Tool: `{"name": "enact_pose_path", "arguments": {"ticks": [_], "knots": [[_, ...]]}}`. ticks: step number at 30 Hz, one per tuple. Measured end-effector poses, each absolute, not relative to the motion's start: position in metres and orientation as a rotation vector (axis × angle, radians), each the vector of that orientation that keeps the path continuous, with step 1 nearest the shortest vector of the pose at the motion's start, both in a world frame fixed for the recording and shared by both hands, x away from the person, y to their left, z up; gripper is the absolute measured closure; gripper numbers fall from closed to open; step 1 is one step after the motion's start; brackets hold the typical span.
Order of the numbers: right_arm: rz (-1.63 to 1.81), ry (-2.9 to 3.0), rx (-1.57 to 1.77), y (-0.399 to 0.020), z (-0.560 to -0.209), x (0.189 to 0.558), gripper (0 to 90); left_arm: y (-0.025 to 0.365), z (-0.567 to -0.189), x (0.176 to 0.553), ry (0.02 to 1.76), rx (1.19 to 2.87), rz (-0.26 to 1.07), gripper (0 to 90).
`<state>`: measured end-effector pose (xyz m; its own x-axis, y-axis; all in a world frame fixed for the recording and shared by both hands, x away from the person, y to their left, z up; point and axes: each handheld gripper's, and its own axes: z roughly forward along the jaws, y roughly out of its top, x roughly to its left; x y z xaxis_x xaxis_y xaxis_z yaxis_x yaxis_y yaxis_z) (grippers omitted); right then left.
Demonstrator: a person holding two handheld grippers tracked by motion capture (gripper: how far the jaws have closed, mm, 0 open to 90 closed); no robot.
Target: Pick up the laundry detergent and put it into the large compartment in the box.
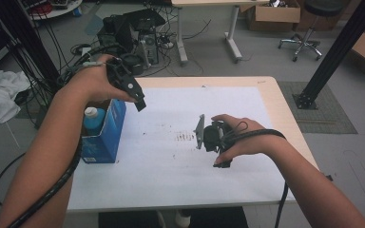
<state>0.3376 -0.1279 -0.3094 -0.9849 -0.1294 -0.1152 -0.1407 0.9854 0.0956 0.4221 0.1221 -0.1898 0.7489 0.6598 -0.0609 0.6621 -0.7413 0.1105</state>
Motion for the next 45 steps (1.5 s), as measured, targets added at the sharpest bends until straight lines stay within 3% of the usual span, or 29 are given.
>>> {"name": "enact_pose_path", "arguments": {"ticks": [15, 18, 31, 45], "knots": [[0.131, 3.018, -0.173, -0.134, -0.3, 0.344, 16.1, 0.083, -0.208, 0.404, 0.401, 2.986, 0.001, 0.1], [0.13, 3.016, -0.166, -0.135, -0.298, 0.345, 16.1, 0.08, -0.21, 0.403, 0.336, 3.002, -0.003, 0.1], [0.117, 3.029, -0.105, -0.145, -0.3, 0.352, 16.1, 0.066, -0.227, 0.403, 0.153, 3.094, -0.067, 0.1], [0.111, 3.033, -0.125, -0.138, -0.303, 0.355, 16.1, 0.067, -0.227, 0.402, 0.16, 3.088, -0.074, 0.1]]}}
